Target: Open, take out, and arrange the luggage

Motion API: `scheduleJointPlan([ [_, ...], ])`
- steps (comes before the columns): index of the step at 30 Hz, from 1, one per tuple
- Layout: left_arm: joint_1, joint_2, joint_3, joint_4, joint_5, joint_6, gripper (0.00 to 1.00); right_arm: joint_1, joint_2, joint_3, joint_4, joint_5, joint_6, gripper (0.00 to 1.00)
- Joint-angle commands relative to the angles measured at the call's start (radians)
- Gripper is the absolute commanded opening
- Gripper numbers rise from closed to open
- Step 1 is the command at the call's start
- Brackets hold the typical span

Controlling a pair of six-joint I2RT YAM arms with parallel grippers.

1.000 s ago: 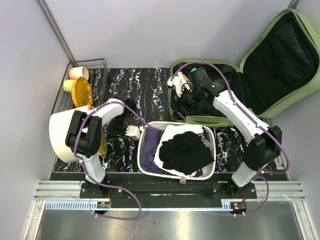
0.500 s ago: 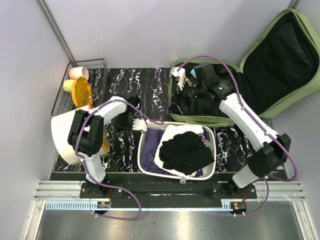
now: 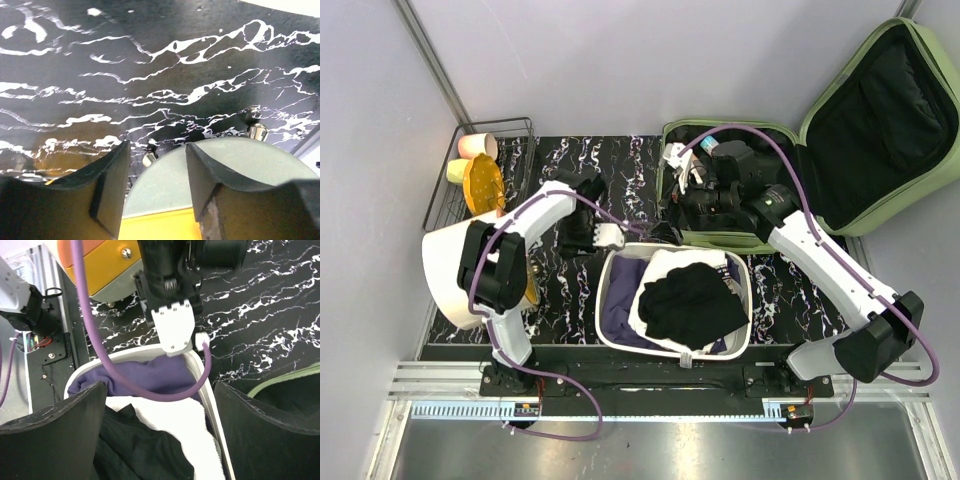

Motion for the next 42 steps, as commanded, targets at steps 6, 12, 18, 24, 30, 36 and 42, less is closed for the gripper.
scheduleJointPlan([
  [6, 0.148, -0.062, 0.426, -0.229, 0.293, -0.216, 0.75, -0.027, -0.061, -0.05, 0.123, 0.077, 0.023, 1.0],
  [12, 0.368, -0.02, 0.816, -0.319, 0.499, -0.537, 0.8, -0.033, 0.075, 0.003, 0.159, -0.033, 0.032, 1.0],
  [18, 0.628, -0.177, 0.745, -0.329, 0.683, -0.677, 0.82, 0.037, 0.385, 0.243, 0.101, -0.193, 0.028, 0.92],
  [24, 0.878, -0.296, 0.529, -0.338, 0.818, -0.734, 0.8, 0.161, 0.633, 0.462, 0.122, -0.27, -0.158, 0.86],
  [30, 0.952, -0.355, 0.383, -0.338, 0.847, -0.743, 0.79, 0.247, 0.801, 0.543, 0.344, -0.314, -0.244, 0.87],
  [36, 0.978, -0.352, 0.361, -0.324, 0.818, -0.769, 0.8, 0.309, 0.972, 0.654, 0.499, -0.33, -0.249, 0.87],
  [42, 1.042, -0.346, 0.378, -0.336, 0.853, -0.761, 0.82, 0.35, 1.133, 0.824, 0.418, -0.282, -0.284, 0.84],
])
